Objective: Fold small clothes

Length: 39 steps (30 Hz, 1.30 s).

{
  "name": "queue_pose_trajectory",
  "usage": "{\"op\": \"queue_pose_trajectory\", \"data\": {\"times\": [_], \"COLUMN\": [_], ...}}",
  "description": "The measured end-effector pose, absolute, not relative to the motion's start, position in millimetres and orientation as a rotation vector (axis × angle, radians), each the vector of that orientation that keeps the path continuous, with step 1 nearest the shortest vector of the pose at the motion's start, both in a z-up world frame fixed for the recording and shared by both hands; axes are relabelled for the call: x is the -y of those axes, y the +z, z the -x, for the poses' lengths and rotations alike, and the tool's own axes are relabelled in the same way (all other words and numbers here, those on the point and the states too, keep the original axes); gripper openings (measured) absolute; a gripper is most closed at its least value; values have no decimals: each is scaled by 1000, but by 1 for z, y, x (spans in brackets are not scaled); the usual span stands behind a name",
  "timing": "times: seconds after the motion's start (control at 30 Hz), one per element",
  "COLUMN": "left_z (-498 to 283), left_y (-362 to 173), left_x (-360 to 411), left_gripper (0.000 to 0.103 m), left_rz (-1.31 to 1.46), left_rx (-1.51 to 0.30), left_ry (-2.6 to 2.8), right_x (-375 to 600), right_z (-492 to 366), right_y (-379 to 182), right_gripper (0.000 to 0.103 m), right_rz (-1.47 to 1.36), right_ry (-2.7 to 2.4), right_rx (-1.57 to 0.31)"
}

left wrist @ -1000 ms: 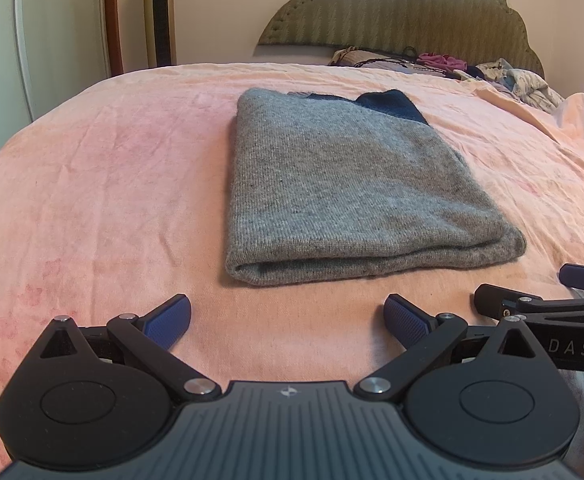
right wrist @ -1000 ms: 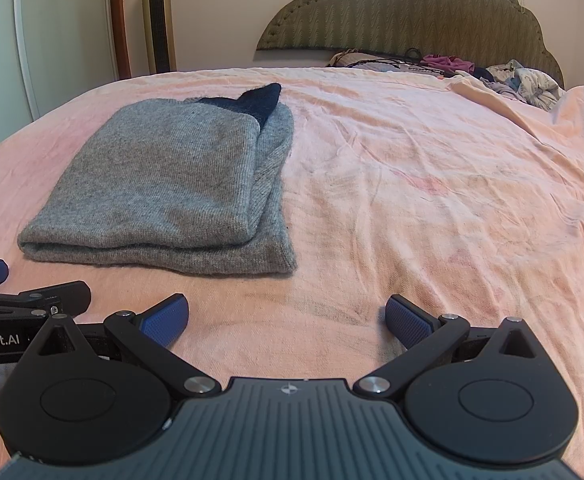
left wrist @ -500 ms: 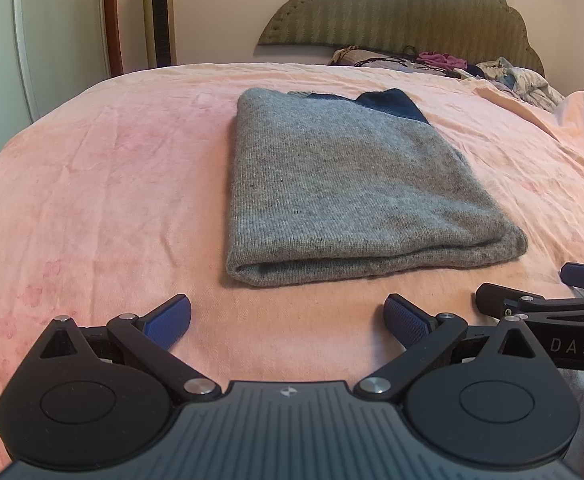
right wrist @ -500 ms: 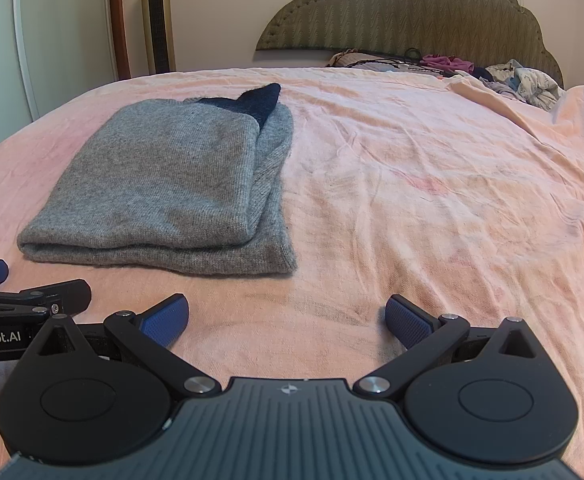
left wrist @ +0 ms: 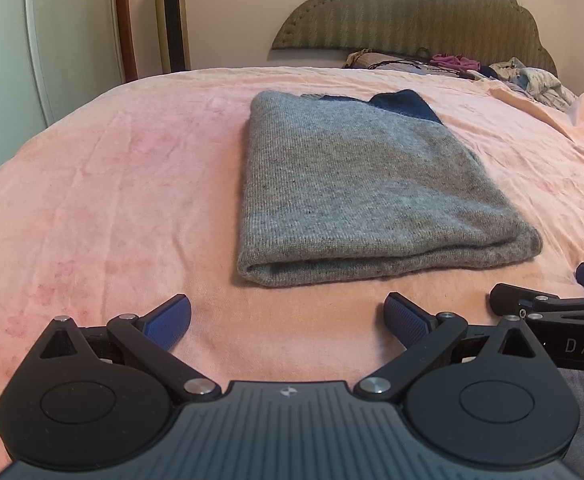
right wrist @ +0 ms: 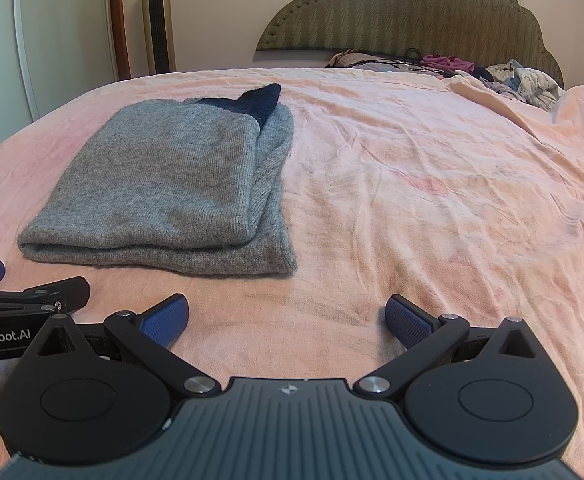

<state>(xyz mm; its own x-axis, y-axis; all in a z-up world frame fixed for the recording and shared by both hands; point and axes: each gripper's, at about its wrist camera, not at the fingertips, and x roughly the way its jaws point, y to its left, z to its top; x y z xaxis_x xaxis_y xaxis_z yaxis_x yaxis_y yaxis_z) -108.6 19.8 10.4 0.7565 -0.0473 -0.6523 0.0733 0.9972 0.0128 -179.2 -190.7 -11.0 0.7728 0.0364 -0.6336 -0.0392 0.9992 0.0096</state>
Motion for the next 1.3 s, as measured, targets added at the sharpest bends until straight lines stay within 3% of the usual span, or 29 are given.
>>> {"op": "queue_pose_trajectory", "data": {"times": [1.3], "left_z": [107], "left_y": [11], "left_x": [-20], "left_gripper": [103], "left_rz": [-41], "left_rx": [-722], "left_ry": [-80], "right_x": [190], "right_z": [179], "right_y": [-11], "right_gripper": [103], "right_rz": [3], "right_ry": [40], "right_rx": [-686]}}
